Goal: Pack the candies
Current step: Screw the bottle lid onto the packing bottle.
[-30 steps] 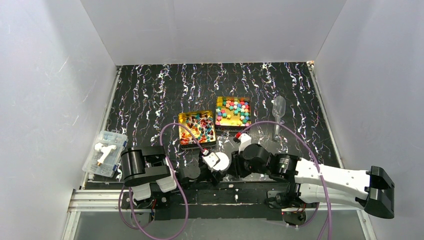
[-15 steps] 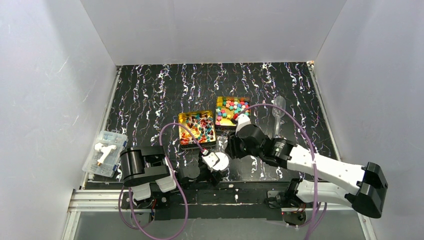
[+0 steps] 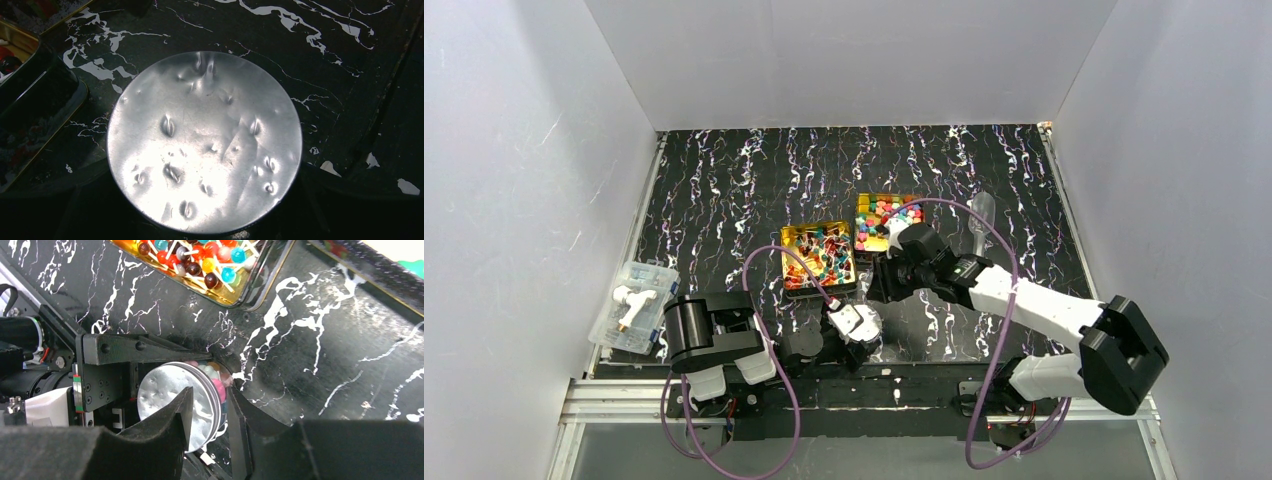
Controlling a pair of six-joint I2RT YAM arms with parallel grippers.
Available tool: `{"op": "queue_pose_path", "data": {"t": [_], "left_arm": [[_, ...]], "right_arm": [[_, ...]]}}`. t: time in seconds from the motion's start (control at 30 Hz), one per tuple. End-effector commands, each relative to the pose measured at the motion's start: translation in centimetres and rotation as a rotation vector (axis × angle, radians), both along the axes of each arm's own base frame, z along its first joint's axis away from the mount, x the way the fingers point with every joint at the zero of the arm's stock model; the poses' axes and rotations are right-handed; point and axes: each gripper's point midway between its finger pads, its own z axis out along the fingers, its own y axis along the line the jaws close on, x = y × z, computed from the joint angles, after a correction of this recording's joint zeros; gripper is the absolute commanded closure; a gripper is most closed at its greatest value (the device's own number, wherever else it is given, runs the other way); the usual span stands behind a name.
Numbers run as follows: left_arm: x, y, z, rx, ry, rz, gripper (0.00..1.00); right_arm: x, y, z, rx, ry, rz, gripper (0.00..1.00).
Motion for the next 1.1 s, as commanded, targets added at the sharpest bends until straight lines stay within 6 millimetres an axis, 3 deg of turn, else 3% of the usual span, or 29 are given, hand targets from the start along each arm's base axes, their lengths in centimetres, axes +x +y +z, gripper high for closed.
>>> {"op": "queue_pose_path", "data": {"t": [0.0,0.63,1.07], "left_arm": [[-0.7,1.4,-2.3,0.089,0.041,-0.015,0.42],[-0.8,1.0,-2.4,0.093,0.045,-0.026,0.42],[-0.2,1.3,-2.3,0.096,0.048,0.018,0.43]], "right_arm": [[0.2,2.3,1.0,0.092,-0.008,0.093,0.62],[-0.9,2.1,-2.4,0.048,0.066,0.148,0.65],[-4.0,0.9,-3.8,0.059,0.141,0.194,0.75]]}}
